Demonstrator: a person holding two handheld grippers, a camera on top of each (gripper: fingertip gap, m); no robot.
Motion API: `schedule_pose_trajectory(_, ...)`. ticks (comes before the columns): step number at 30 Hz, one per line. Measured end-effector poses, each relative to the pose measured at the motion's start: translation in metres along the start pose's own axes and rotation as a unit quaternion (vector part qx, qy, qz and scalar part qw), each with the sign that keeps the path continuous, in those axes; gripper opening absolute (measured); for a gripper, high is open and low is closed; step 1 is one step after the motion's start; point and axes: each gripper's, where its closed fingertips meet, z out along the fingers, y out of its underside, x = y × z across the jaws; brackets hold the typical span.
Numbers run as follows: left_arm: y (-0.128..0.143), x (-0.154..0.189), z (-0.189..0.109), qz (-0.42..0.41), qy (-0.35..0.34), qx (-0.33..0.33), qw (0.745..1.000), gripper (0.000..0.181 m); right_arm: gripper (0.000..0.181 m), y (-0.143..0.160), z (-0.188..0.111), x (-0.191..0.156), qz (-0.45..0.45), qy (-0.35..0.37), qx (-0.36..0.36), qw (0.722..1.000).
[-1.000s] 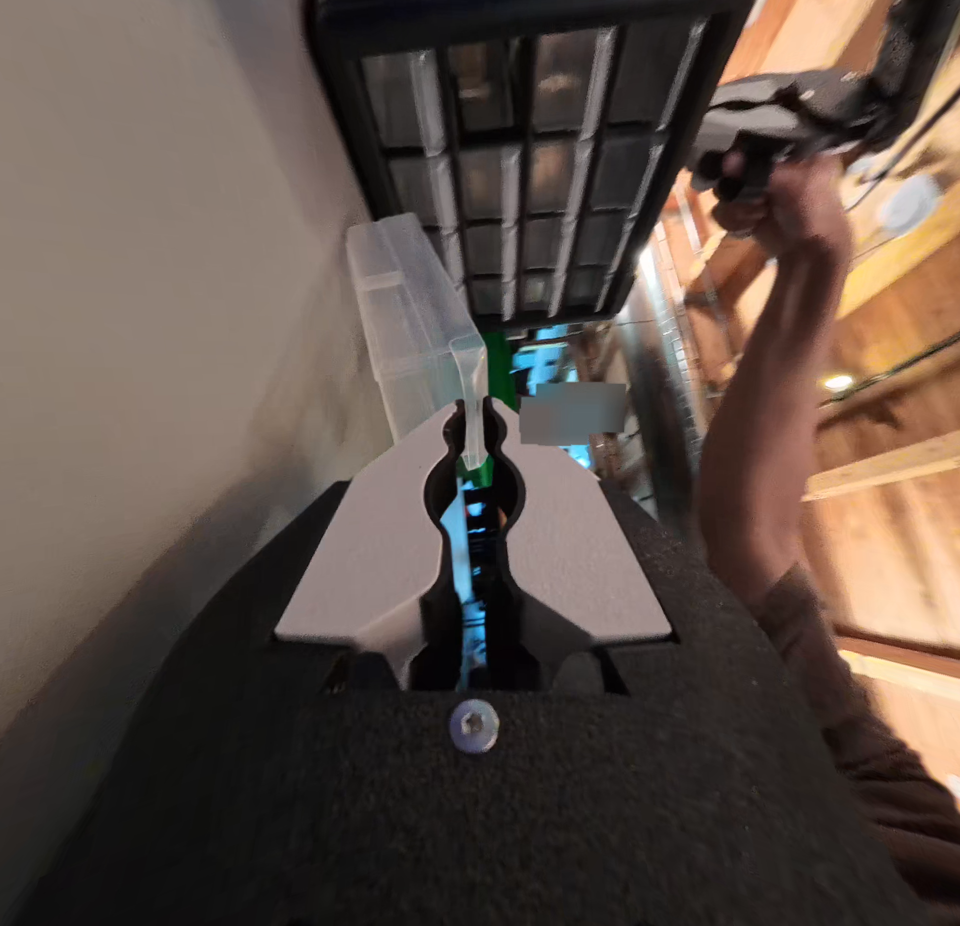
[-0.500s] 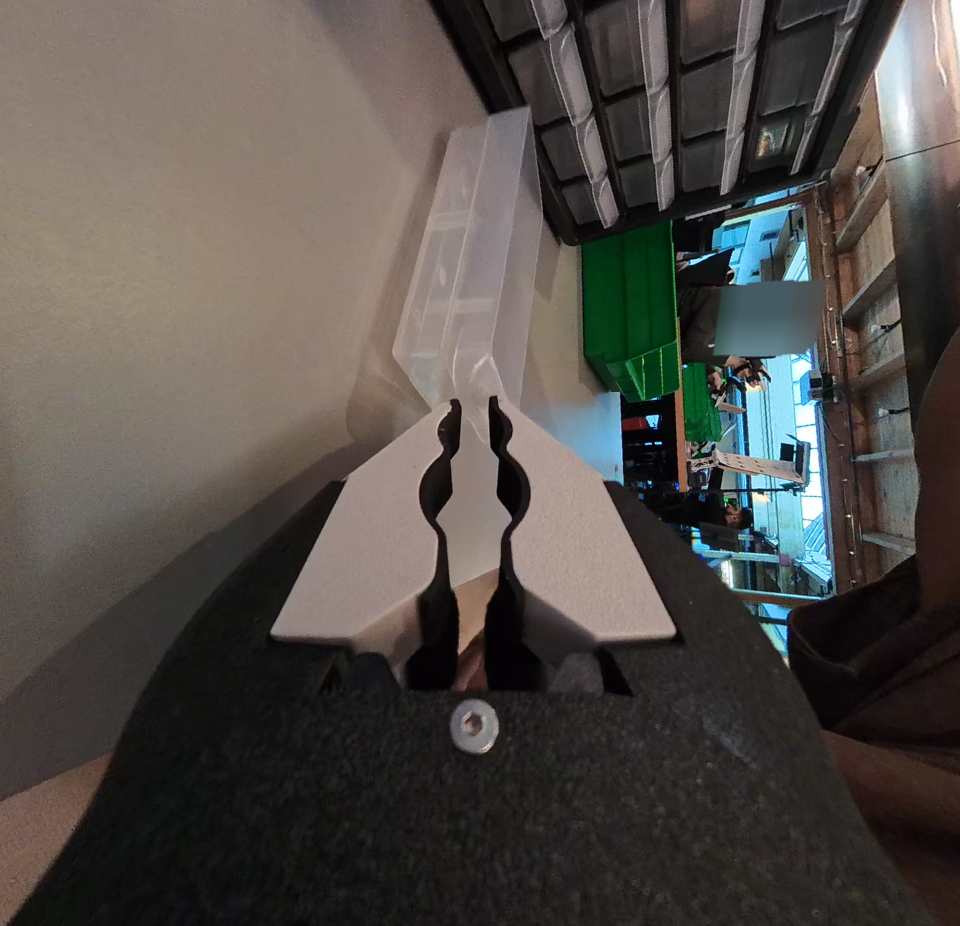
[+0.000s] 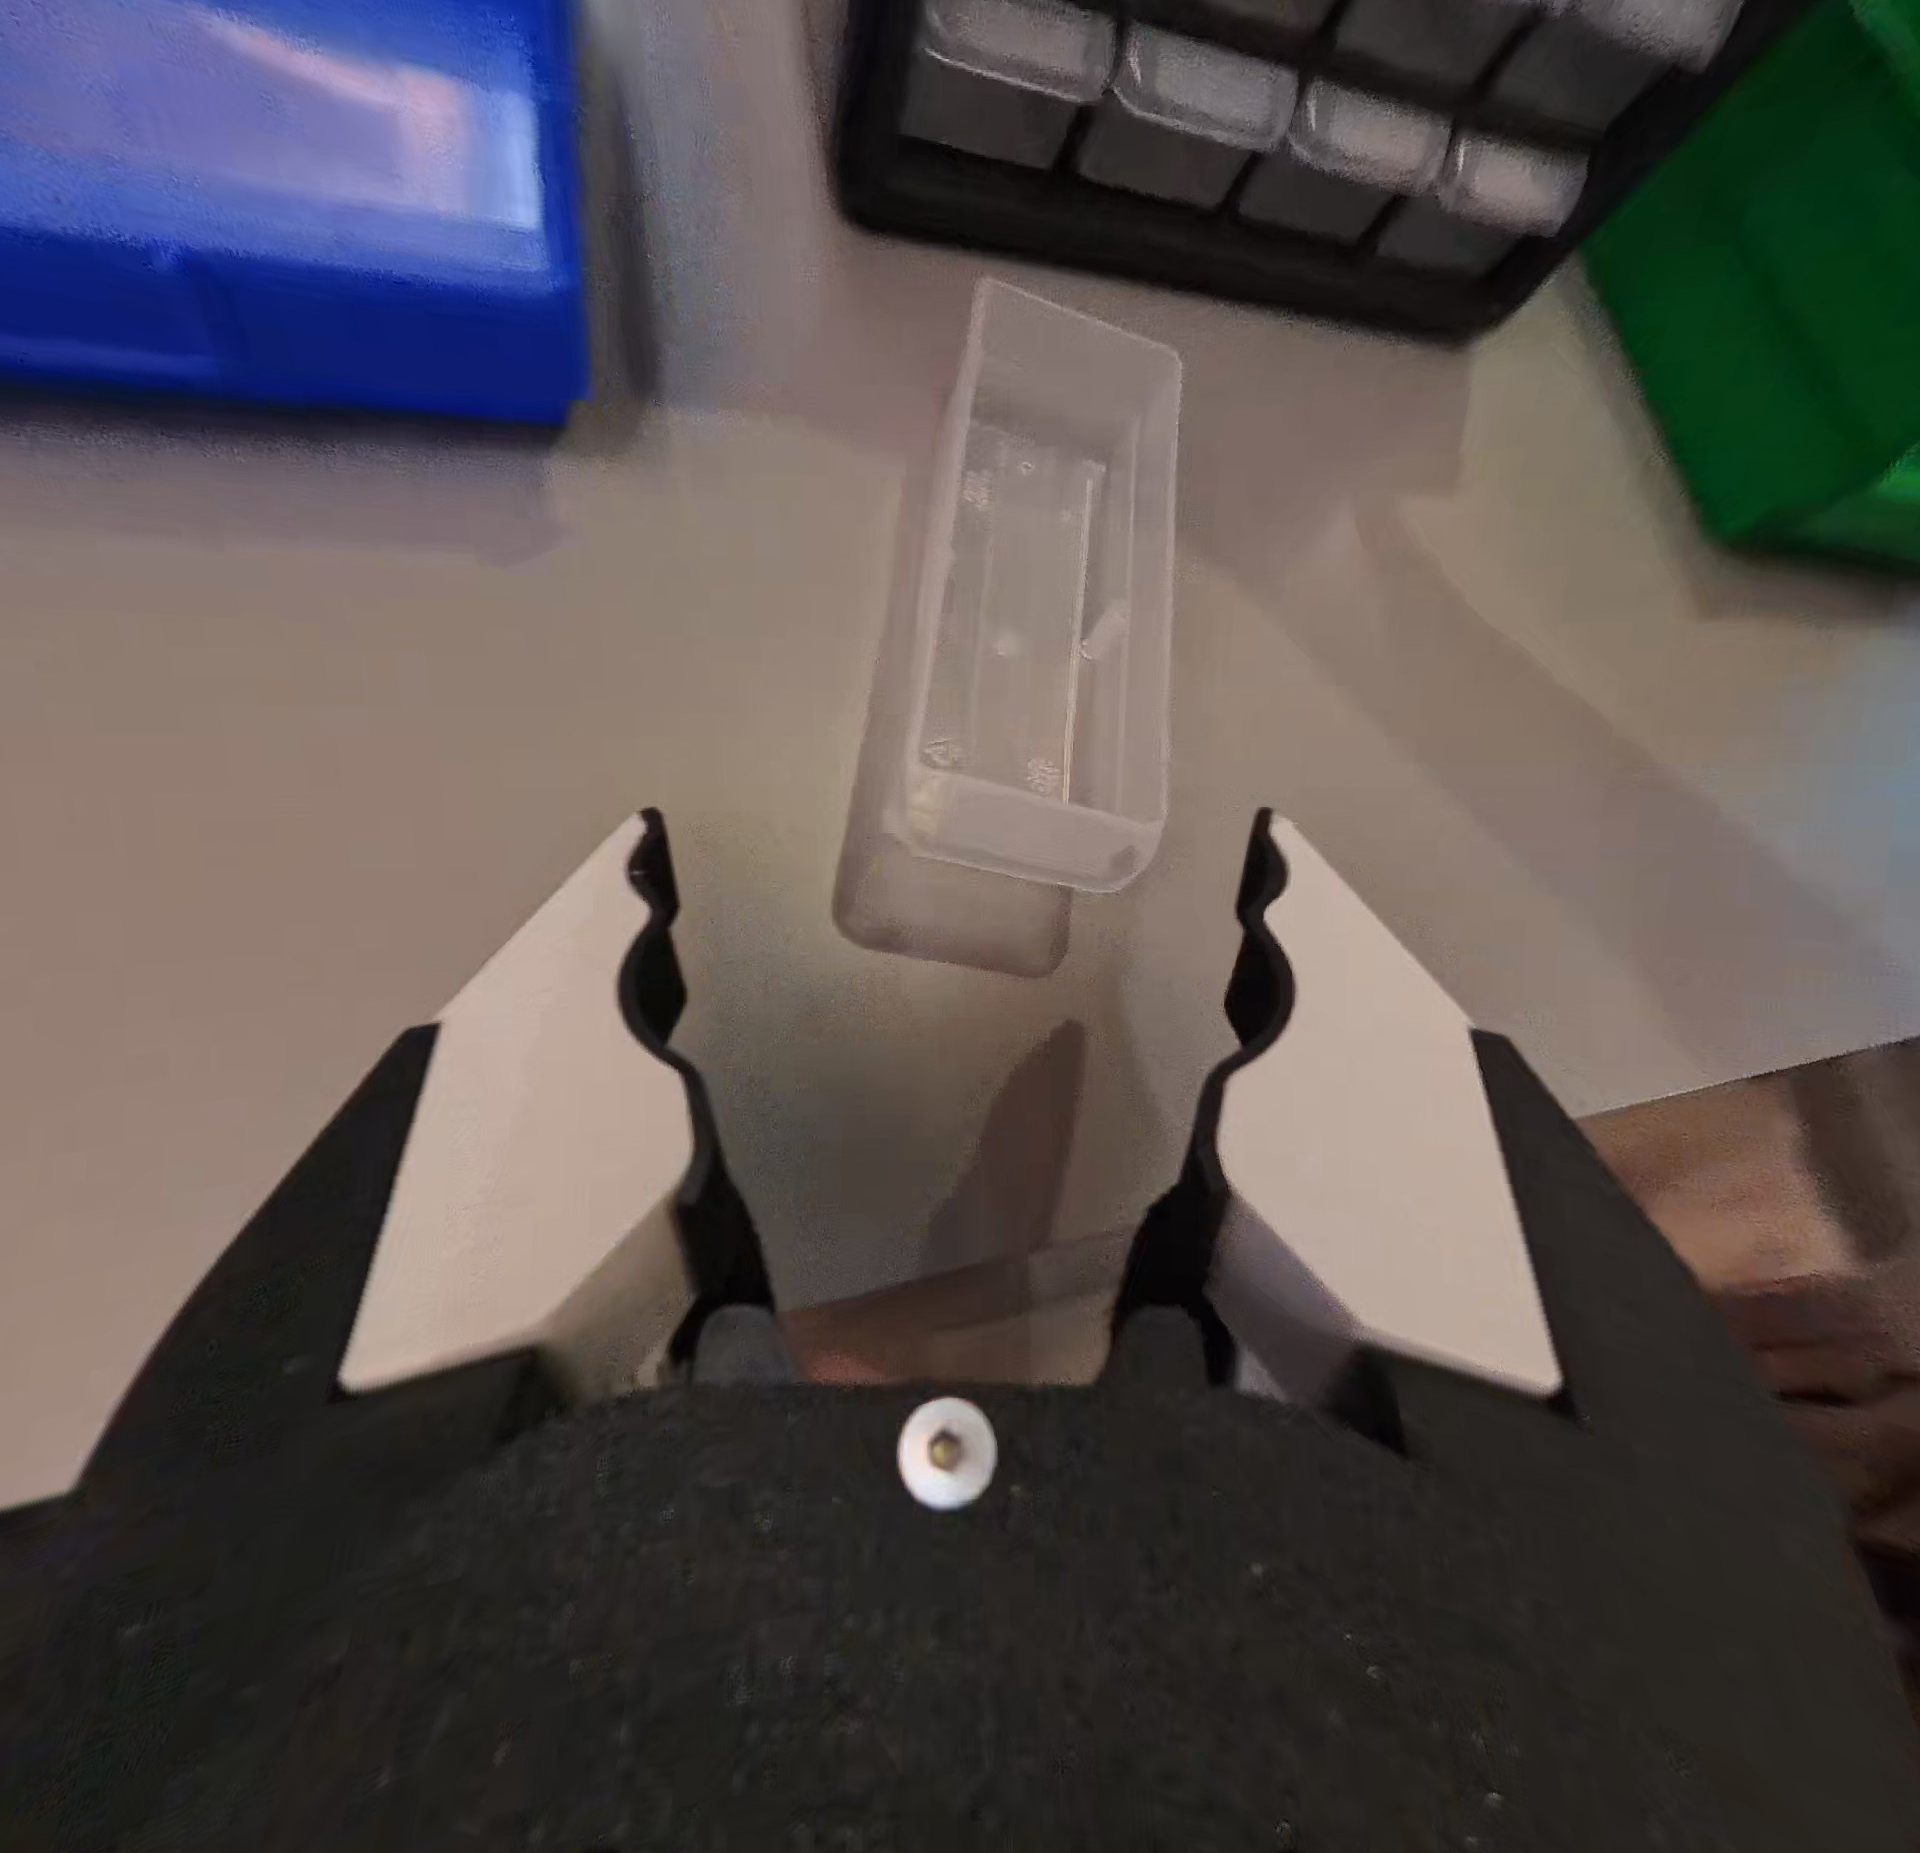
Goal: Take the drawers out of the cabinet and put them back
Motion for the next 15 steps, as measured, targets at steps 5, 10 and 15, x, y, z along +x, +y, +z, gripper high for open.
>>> schedule_pose_trajectory(5,0.005,0.018,0.025,0.087,-0.033,-0.023,0.995,0.099,0.000,0.000,0.000,0.000,-0.005,0.010,-0.009,1.000)
schedule_pose_trajectory(10,0.003,0.018,0.035,0.095,-0.025,-0.035,0.995,0.071,0.000,0.000,0.000,0.000,-0.016,0.025,-0.027,0.999)
schedule_pose_trajectory(15,0.007,0.015,0.035,0.124,-0.020,-0.072,0.989,0.065,0.000,0.000,0.000,0.000,-0.022,0.031,-0.029,0.999)
